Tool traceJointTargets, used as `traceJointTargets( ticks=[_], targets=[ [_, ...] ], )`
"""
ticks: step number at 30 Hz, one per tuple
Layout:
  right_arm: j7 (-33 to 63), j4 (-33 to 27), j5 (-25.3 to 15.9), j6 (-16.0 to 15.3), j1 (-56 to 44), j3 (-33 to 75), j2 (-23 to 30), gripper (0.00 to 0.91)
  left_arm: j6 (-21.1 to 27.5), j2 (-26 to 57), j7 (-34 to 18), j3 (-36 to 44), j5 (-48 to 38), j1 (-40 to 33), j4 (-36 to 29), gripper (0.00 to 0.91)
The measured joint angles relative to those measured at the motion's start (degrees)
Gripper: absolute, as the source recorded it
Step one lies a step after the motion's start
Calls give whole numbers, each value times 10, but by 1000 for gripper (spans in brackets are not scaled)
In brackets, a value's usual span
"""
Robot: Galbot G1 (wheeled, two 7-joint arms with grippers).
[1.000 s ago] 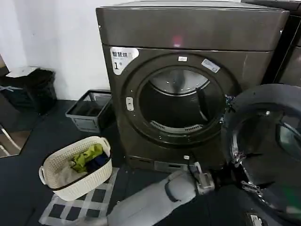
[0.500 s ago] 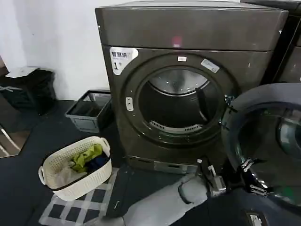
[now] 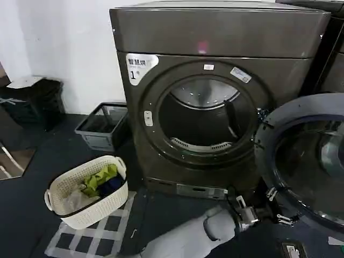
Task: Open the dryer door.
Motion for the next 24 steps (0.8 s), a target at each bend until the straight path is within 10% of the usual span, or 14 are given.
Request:
traceJointTargets(
  ticks=[24],
  targets=[
    [-7,-13,-1,-4,-5,-20,0,907,33,0,22,-21,-99,9,-176,907]
  ],
)
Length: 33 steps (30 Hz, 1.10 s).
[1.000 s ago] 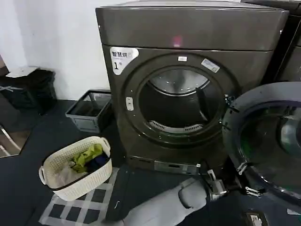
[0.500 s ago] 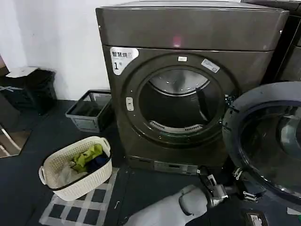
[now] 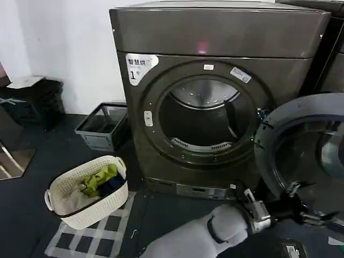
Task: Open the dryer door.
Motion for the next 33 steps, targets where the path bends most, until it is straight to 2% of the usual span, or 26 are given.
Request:
traceJointTargets(
  ticks=[3,10,15,19,25,30,33],
  targets=[
    [1,-2,1,0,-5,-3,0,907,-3,33,0,-6,-5,7,-54,907],
    [2,-17,3,0,-18,-12,0,907,-2,206,-9,-41,-13,37,-167,907],
    [5,-25,3,-6,-18,-22,0,907,13,310,-26,-99,-14,82,-237,907],
    [6,-24,3,-11,-12,-34,-11,907,41,382,-47,-177,-29,133,-280,907],
    [9,-17,2,-15,-16,-52,-36,907,114,475,-96,-322,-79,240,-336,907],
    [14,-14,2,-21,-16,-69,-50,907,123,545,-125,-449,-128,343,-361,907],
    [17,-6,2,-29,-16,-82,-55,907,151,569,-158,-514,-162,396,-361,907]
  ],
)
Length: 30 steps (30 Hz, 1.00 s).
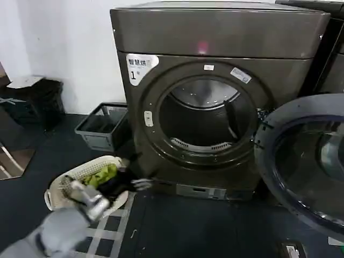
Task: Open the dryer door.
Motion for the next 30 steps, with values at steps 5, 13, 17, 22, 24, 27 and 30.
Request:
traceJointTargets(
  ticks=[5,13,17,22,24,27,30],
  targets=[
    [16,19,24,-29,-5,-26,-4,907,92,24,-77,-100,-108,39,18,907],
    [19,28,74,-55,-12,-51,-10,907,227,81,-181,-175,-335,34,65,907],
    [14,25,74,-54,-11,-60,-11,907,274,109,-237,-171,-451,14,103,907],
    [13,25,73,-54,-11,-67,-8,907,301,113,-299,-136,-559,-20,151,907],
    [12,26,73,-53,-11,-68,-6,907,301,112,-317,-113,-585,-38,168,907],
    [12,29,73,-51,-11,-68,-4,907,301,105,-355,-70,-626,-70,193,907],
    [11,29,73,-47,-11,-71,-1,907,301,99,-399,-21,-653,-114,216,907]
  ],
)
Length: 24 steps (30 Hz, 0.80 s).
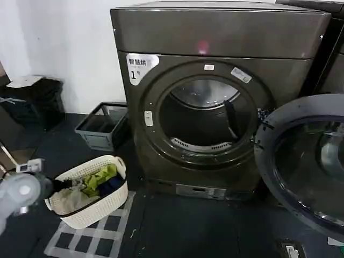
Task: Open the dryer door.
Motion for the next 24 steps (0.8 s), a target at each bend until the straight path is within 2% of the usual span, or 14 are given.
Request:
traceJointTargets(
  ticks=[9,24],
  targets=[
    [-8,-7,-1,21,-2,-7,13,907,0,15,-49,113,-88,-129,35,907],
    [-12,-18,-5,35,2,-26,17,907,-1,33,-115,303,-248,-347,114,907]
  ],
)
